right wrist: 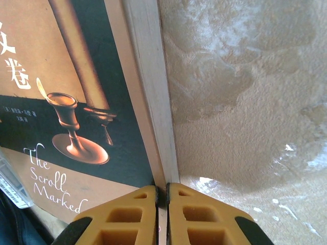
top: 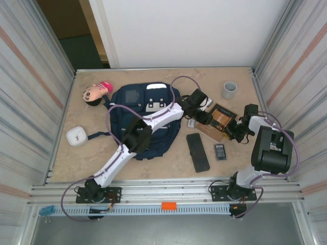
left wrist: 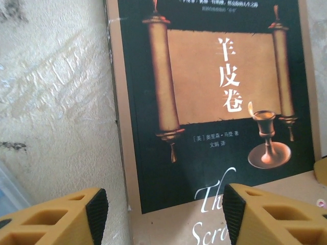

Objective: Pack the student bag

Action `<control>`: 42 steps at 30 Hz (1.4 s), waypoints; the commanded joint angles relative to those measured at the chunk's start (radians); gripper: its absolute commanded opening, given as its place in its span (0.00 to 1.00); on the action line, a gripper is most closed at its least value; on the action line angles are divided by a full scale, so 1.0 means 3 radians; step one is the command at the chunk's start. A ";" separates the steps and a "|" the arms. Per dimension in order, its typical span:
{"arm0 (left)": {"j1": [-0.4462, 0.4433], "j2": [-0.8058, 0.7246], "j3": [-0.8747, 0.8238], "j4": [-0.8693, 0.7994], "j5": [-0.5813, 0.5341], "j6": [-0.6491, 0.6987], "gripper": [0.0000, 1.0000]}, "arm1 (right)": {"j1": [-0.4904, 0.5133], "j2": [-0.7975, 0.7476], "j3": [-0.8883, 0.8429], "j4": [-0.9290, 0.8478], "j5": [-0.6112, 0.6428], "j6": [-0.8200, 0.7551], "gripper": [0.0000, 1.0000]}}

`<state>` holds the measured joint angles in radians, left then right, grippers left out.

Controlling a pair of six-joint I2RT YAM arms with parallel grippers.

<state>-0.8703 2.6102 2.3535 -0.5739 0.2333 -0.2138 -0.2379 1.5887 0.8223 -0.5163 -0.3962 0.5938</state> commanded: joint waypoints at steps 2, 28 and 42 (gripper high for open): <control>-0.0024 0.0219 0.0132 -0.0246 0.0008 -0.0016 0.63 | -0.0011 0.0005 -0.0169 -0.0174 0.0186 0.0039 0.09; 0.0047 -0.0634 -0.0573 0.0666 0.1610 -0.0814 0.60 | -0.0014 -0.0244 -0.0338 0.0045 -0.0183 0.0071 0.07; 0.0064 -0.0444 -0.0654 0.0855 0.1642 -0.1005 0.56 | 0.0072 -0.0326 -0.0360 0.0417 -0.0456 0.0281 0.06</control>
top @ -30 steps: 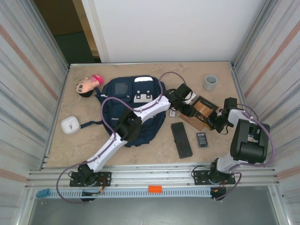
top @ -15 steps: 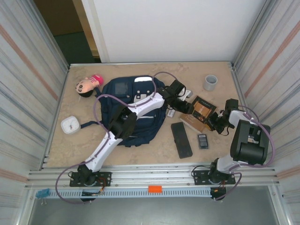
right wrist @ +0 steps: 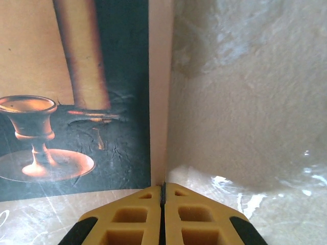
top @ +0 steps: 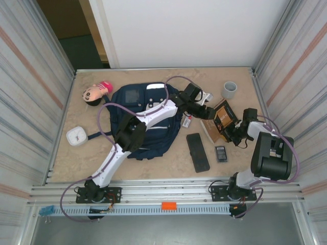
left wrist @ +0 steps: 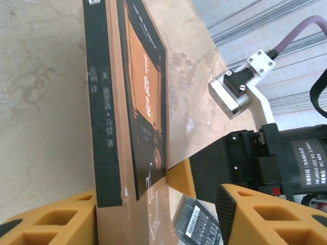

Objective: Pack the student bag

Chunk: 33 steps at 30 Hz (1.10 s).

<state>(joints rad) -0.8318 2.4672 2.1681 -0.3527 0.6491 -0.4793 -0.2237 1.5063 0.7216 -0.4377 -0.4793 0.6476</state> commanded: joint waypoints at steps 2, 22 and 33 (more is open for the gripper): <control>-0.0062 0.0029 -0.0040 0.0096 0.0206 -0.0095 0.54 | 0.0030 -0.0066 -0.0023 0.0158 -0.0161 0.0119 0.06; 0.0030 -0.1455 -0.1028 0.0500 -0.1025 0.0832 0.00 | -0.0011 -0.1878 0.0400 -0.0349 0.0273 -0.0250 0.60; 0.0149 -0.2886 -0.2392 0.1321 -0.1013 0.0788 0.00 | 0.0125 -0.2607 0.0399 0.0796 -0.0276 0.0389 0.75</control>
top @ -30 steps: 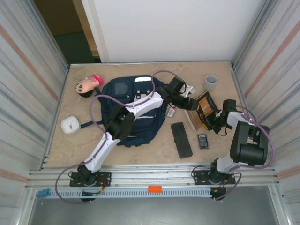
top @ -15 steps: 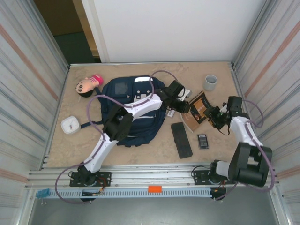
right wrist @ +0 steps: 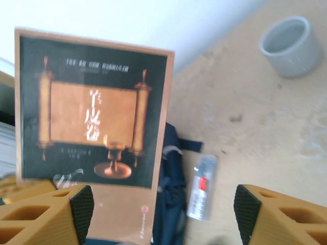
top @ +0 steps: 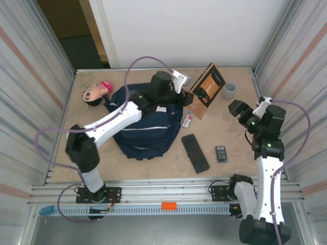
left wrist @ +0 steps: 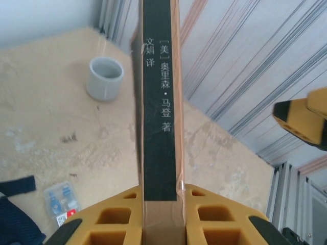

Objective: Pack the student bag

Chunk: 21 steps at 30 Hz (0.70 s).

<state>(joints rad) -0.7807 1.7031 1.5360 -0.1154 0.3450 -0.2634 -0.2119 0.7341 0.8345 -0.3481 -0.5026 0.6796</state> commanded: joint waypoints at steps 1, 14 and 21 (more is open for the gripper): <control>-0.0017 -0.0487 -0.0441 0.0644 -0.0042 0.0044 0.00 | 0.0159 -0.0022 0.0033 0.0585 -0.0229 0.0308 0.76; 0.0235 -0.1683 -0.1598 0.1094 0.0002 -0.0571 0.00 | 0.1509 0.0108 -0.0088 0.1152 0.0396 -0.0053 0.85; 0.0231 -0.2085 -0.1831 0.1044 0.0137 -0.0489 0.00 | 0.1790 -0.0047 -0.0399 0.1564 0.0307 0.0188 0.92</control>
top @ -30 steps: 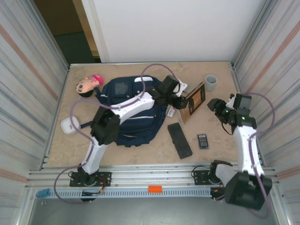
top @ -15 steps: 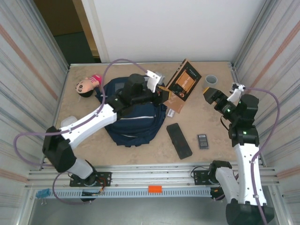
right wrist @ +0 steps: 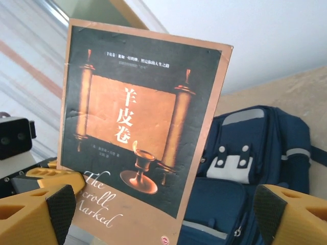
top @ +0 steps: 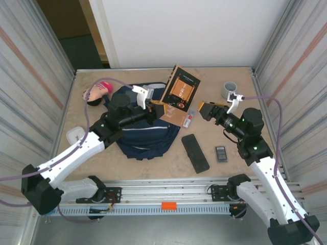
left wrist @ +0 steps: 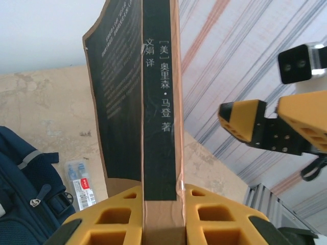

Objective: Pack the student bag

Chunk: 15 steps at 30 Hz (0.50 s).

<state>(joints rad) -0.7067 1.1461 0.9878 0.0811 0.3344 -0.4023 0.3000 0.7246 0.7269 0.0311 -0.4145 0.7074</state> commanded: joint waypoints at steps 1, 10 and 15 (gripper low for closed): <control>-0.0016 -0.0285 -0.0037 0.0401 0.0197 -0.0039 0.00 | 0.0124 0.0009 -0.0055 0.0307 0.0004 0.0082 0.92; -0.0012 -0.0590 -0.0221 0.0497 0.0357 -0.0332 0.00 | 0.0399 0.0162 -0.0188 0.0596 -0.0161 0.0065 0.99; -0.0061 -0.0491 -0.0204 0.0798 0.0687 -0.0595 0.00 | 0.0546 0.0176 -0.0229 0.0684 -0.0383 -0.0021 0.99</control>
<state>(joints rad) -0.7094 1.0023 0.9085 0.1543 0.4530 -0.5159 0.4461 0.7776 0.6571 0.1761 -0.4736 0.7219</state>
